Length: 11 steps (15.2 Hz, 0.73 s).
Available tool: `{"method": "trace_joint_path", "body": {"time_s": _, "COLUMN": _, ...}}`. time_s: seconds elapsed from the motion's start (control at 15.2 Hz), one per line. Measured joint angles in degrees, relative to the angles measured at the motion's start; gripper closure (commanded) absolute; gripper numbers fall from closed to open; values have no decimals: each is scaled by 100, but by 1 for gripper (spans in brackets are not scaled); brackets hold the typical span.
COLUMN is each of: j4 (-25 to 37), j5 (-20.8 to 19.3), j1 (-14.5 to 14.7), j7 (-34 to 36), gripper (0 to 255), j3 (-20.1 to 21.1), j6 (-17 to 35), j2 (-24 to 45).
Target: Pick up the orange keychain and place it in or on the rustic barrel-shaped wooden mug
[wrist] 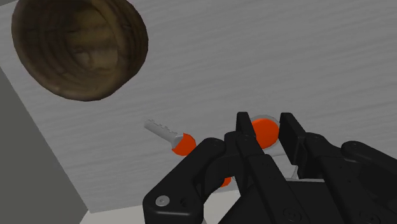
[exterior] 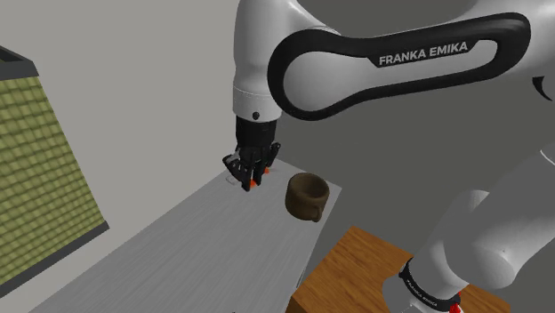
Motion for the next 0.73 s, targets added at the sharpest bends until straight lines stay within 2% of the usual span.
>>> {"method": "trace_joint_path", "body": {"time_s": 0.4, "j4": -1166, "j5": 441, "j1": 25, "j7": -761, "gripper": 255, "j3": -523, "j6": -155, "j2": -1357}}
{"method": "trace_joint_path", "body": {"time_s": 0.73, "j4": -1998, "j5": 514, "j1": 55, "j7": -1356, "gripper": 255, "j3": -1052, "j6": -415, "j2": -2406}}
